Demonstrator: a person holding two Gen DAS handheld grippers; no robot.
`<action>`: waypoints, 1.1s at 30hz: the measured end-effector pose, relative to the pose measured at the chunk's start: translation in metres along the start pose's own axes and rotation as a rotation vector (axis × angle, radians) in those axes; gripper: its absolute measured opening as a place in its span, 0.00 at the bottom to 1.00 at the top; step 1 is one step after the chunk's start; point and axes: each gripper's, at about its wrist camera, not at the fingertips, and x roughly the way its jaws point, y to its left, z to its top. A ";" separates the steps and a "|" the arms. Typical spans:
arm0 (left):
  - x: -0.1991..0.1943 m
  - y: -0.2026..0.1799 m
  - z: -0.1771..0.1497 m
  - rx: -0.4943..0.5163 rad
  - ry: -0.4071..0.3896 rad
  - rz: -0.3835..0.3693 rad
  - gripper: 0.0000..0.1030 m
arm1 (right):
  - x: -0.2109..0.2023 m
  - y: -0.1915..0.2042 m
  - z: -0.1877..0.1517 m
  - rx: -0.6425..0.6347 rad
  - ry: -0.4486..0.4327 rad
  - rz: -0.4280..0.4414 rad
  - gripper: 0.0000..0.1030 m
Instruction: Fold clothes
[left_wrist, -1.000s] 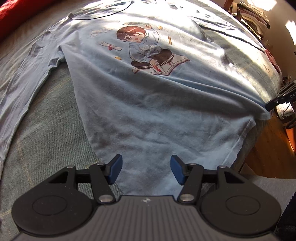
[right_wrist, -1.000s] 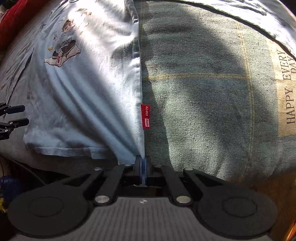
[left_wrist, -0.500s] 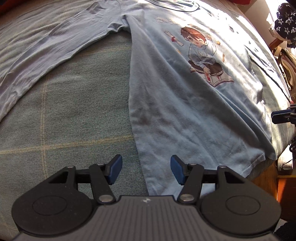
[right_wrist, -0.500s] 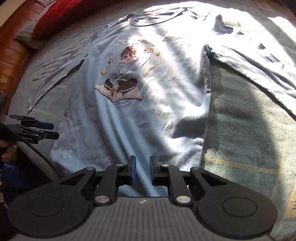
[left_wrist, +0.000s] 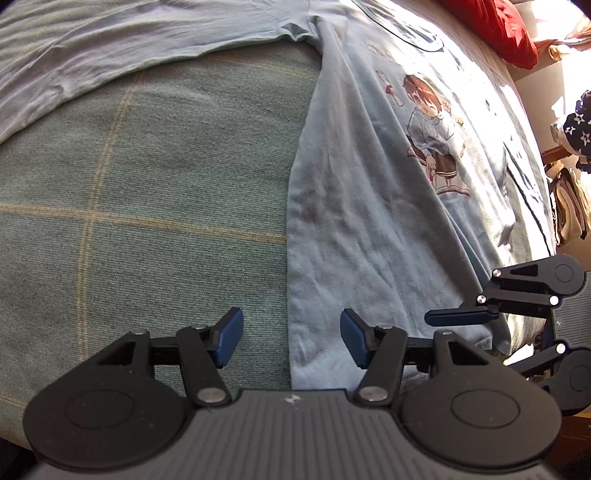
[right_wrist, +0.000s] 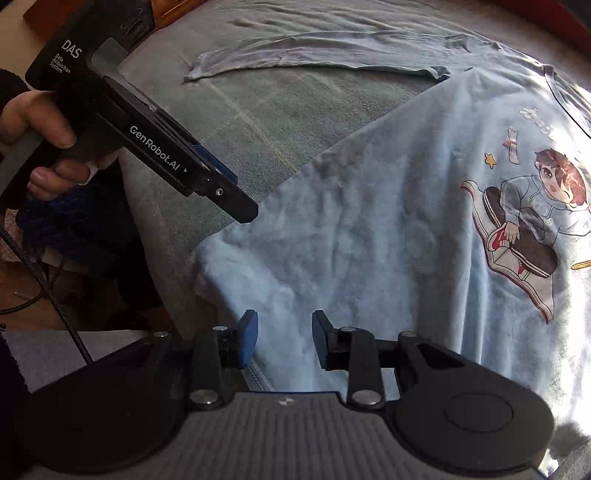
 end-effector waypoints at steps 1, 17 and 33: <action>0.003 0.000 -0.003 -0.026 0.009 0.000 0.56 | -0.001 0.002 0.001 -0.006 -0.005 0.010 0.39; 0.019 0.002 0.017 -0.069 -0.176 -0.090 0.56 | -0.033 -0.046 -0.027 0.056 -0.137 0.029 0.46; 0.048 0.065 0.148 -0.269 -0.223 -0.528 0.58 | 0.007 -0.043 0.043 0.335 -0.109 -0.067 0.47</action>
